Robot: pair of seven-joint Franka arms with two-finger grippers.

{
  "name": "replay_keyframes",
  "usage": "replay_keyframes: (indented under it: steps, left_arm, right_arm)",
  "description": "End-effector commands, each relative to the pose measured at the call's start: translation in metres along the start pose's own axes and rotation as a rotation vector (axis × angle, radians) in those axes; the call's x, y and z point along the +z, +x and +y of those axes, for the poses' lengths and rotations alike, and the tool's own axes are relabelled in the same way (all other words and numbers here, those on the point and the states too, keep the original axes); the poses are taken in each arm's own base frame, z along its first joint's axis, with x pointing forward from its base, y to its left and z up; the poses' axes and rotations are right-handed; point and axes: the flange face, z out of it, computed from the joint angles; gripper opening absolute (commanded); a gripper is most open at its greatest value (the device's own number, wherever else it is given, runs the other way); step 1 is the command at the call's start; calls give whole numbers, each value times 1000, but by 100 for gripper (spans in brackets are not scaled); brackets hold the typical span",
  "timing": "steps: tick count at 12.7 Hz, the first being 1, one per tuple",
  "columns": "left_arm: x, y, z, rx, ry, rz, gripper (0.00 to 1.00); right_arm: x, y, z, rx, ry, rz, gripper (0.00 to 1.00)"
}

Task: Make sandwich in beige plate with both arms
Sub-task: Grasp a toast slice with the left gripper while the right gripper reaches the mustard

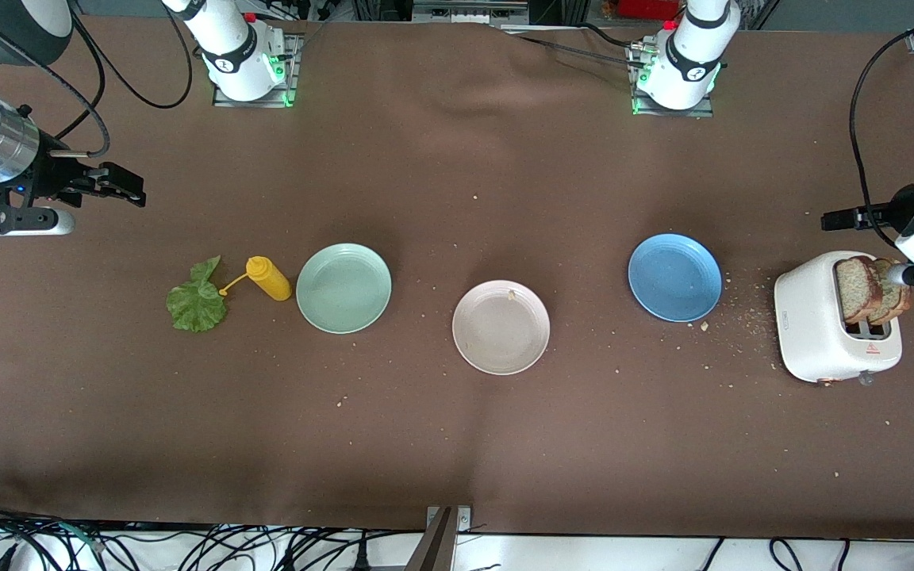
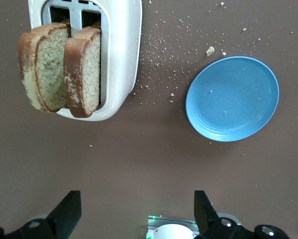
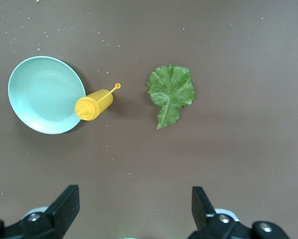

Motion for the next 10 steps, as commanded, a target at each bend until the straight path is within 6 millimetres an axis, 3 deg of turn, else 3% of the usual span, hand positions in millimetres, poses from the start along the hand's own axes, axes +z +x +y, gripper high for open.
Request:
replay_keyframes:
  steps: [1, 4, 8, 9, 10]
  left_arm:
    - [11, 23, -22, 63, 14, 34, 100]
    - [44, 55, -30, 119, 64, 40, 100]
    - [79, 87, -44, 109, 71, 83, 100]
    - [84, 92, -44, 111, 73, 94, 96]
    - [87, 95, -44, 112, 74, 97, 76]
  right_arm:
    - [8, 3, 8, -194, 28, -29, 100]
    - [19, 9, 22, -312, 40, -27, 100]
    - [69, 19, 55, -461, 250, 34, 100]
    - [81, 24, 62, -512, 282, 34, 100]
    - [91, 27, 68, -575, 309, 43, 100]
